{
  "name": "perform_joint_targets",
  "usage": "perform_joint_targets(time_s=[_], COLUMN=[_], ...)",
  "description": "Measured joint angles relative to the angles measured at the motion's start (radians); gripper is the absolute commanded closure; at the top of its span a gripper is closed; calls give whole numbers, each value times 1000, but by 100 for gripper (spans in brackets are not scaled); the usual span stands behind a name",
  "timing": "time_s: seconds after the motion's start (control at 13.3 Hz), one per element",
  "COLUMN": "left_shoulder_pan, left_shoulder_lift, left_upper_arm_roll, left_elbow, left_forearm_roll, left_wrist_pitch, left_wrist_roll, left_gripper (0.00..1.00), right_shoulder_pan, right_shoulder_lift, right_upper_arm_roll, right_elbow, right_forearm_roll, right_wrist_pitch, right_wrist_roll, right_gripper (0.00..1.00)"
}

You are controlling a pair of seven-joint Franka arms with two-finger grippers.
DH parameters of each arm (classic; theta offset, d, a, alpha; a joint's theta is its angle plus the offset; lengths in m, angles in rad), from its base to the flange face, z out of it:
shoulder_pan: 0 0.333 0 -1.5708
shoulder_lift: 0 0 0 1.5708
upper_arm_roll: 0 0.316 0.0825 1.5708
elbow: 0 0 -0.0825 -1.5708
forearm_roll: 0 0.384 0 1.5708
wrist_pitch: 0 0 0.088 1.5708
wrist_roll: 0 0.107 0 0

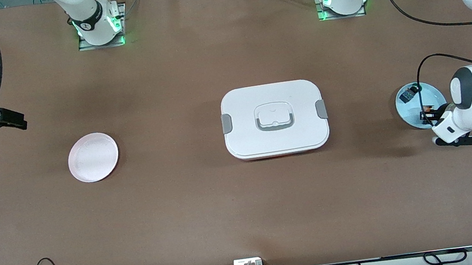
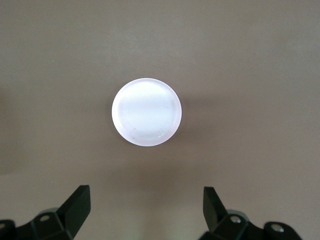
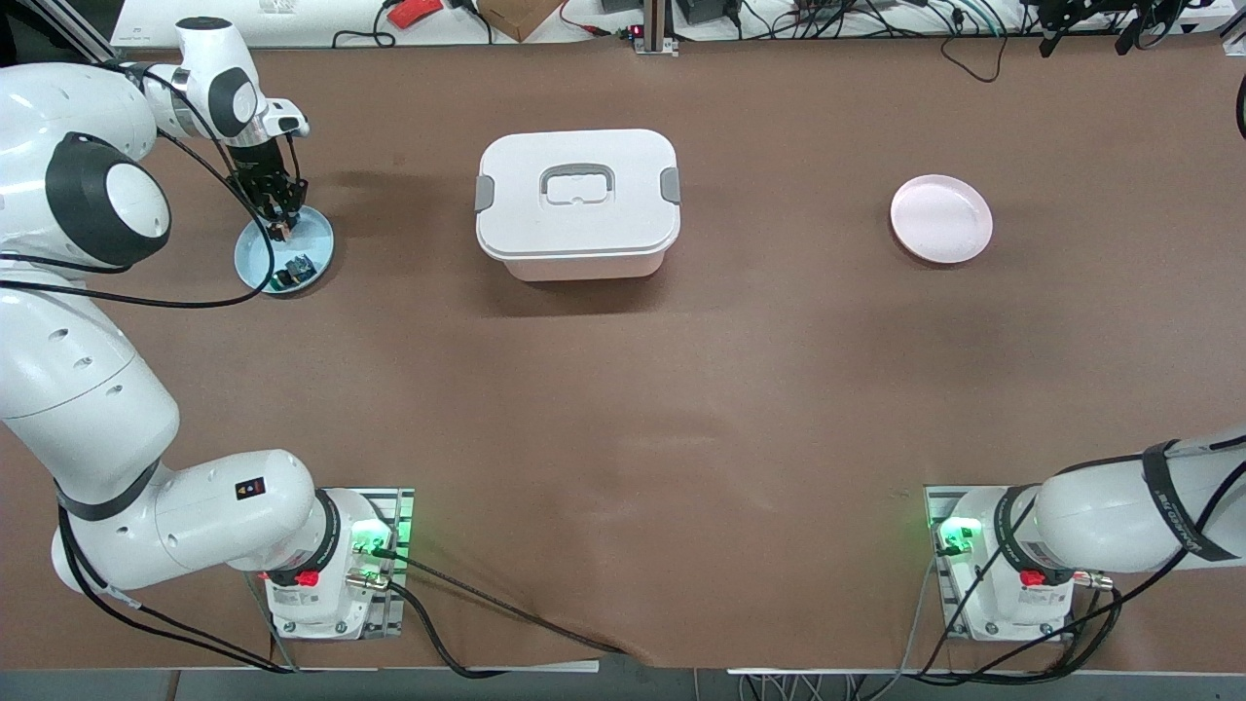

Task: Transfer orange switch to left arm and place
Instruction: 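Lower the switch onto the blue plate and open the left gripper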

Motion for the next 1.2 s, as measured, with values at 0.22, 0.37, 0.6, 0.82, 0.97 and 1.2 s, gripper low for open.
perform_joint_targets(time_s=[0.22, 0.37, 0.6, 0.82, 0.97, 1.2], left_shoulder_pan=[8, 8, 7, 6, 6, 4], left_shoulder_lift=[-17, -66, -165, -256, -300, -369], left_upper_arm_roll=[-8, -34, -90, -160, -218, -247], left_elbow=[14, 43, 124, 237, 297, 348], left_forearm_roll=[0, 0, 0, 0, -11, -77], left_wrist_pitch=[-33, -62, -110, -286, -421, -495], left_wrist_roll=[11, 13, 13, 13, 10, -15], left_gripper=[0, 0, 0, 0, 0, 0], right_shoulder_pan=[-1, -13, -31, -33, -33, -34], right_shoulder_lift=[-28, -45, -77, -114, -129, -137], right_upper_arm_roll=[0, -2, -4, -4, -4, -4], right_elbow=[-24, -64, -143, -181, -181, -181], right_forearm_roll=[0, 0, 0, 0, 0, 0], right_wrist_pitch=[28, 81, 147, 164, 164, 164], right_wrist_roll=[-19, -52, -65, -65, -65, -65], right_gripper=[0, 0, 0, 0, 0, 0])
